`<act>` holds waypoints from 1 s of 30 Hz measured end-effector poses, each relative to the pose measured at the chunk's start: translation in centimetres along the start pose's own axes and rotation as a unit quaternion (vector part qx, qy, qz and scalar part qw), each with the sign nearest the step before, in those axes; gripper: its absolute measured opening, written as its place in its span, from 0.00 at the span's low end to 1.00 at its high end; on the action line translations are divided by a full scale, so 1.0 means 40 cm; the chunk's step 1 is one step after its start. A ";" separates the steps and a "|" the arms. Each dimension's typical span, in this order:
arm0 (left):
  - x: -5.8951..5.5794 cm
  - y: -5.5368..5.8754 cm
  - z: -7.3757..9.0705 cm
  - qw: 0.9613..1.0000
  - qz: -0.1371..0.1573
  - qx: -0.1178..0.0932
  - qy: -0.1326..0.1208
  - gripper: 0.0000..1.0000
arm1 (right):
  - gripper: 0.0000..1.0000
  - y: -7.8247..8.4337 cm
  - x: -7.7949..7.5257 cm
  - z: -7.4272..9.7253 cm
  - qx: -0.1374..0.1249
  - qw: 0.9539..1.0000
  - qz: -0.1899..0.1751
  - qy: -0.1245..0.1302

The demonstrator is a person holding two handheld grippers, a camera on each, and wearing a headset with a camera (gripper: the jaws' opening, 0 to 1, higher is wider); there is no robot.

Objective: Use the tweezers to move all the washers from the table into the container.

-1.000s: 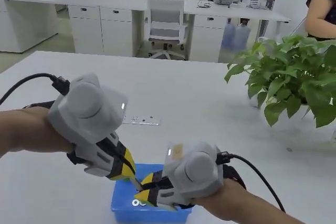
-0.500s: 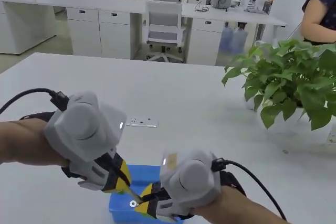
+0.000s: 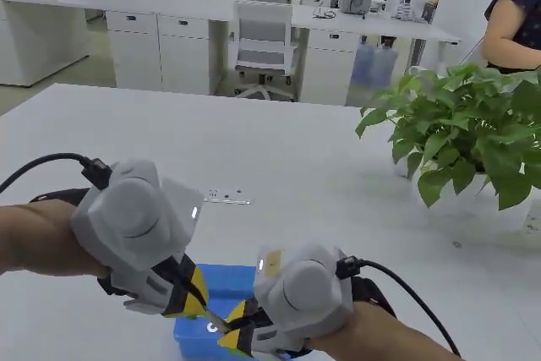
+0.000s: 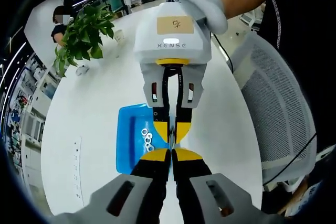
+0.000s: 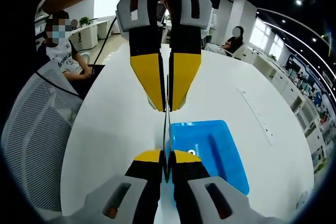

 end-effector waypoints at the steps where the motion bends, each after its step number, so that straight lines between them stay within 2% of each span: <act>1: 0.000 0.001 -0.001 1.000 0.001 0.000 0.000 0.07 | 0.07 0.001 0.001 0.000 0.000 1.000 0.000 0.000; 4: 0.000 0.005 -0.003 1.000 0.006 0.000 0.000 0.07 | 0.07 0.002 0.001 0.004 0.001 1.000 0.000 0.002; 7: 0.001 0.027 -0.012 1.000 0.005 0.016 -0.006 0.06 | 0.07 0.002 0.002 0.013 0.002 1.000 0.004 0.005; 12: -0.012 0.045 -0.026 1.000 0.012 0.017 -0.006 0.06 | 0.07 0.004 0.017 0.026 0.005 1.000 0.016 0.004; 21: -0.062 0.068 -0.076 1.000 0.022 0.009 -0.001 0.06 | 0.07 0.024 0.068 0.032 0.017 0.999 0.035 -0.012; 27: -0.102 0.096 -0.123 0.999 0.035 0.013 0.007 0.06 | 0.07 0.044 0.111 0.014 0.027 0.998 0.039 -0.027; 30: -0.110 0.106 -0.138 0.999 0.040 0.011 0.008 0.06 | 0.08 0.057 0.127 0.005 0.031 0.998 0.034 -0.030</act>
Point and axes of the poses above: the centre of the closed fingertips' face, and the gripper's own axes: z roughly backward along the fingers, x roughly to its left, y roughly out of its underside, the point moved 1 cm from there along z, roughly backward along the fingers, and after that the axes turned 11 degrees about z, right-handed, at the moved point
